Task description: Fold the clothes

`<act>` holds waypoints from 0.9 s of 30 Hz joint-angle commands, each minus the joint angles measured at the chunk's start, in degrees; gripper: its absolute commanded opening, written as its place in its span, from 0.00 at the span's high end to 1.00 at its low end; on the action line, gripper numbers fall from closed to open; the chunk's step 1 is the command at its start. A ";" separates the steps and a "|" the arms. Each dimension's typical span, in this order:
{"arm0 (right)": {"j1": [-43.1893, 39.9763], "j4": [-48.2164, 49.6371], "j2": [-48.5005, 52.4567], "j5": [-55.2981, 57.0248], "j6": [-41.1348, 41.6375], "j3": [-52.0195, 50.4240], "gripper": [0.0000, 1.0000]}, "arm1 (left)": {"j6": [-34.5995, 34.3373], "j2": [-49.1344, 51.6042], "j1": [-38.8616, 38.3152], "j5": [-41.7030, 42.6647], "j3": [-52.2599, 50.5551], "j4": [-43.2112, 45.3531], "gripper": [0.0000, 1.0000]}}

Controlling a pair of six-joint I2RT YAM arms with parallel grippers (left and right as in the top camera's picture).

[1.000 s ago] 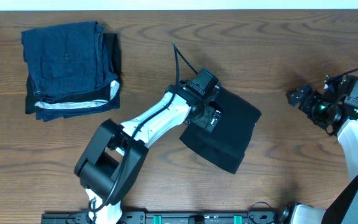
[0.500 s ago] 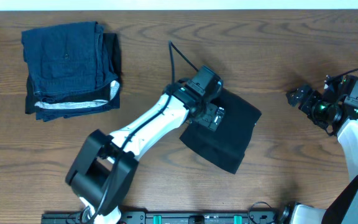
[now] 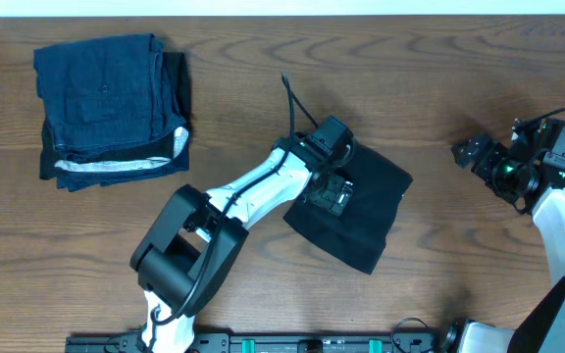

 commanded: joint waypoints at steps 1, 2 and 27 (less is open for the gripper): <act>-0.37 -0.07 -0.55 0.00 -0.11 0.22 0.01 | -0.20 2.19 -0.07 -0.59 0.70 -0.42 0.02; -0.37 -0.07 -0.55 0.00 -0.11 0.22 0.01 | -0.17 2.51 -0.07 -0.61 0.68 -0.46 0.02; -0.37 -0.07 -0.55 0.00 -0.11 0.22 0.01 | -0.11 0.37 0.44 -3.82 1.79 -1.38 0.94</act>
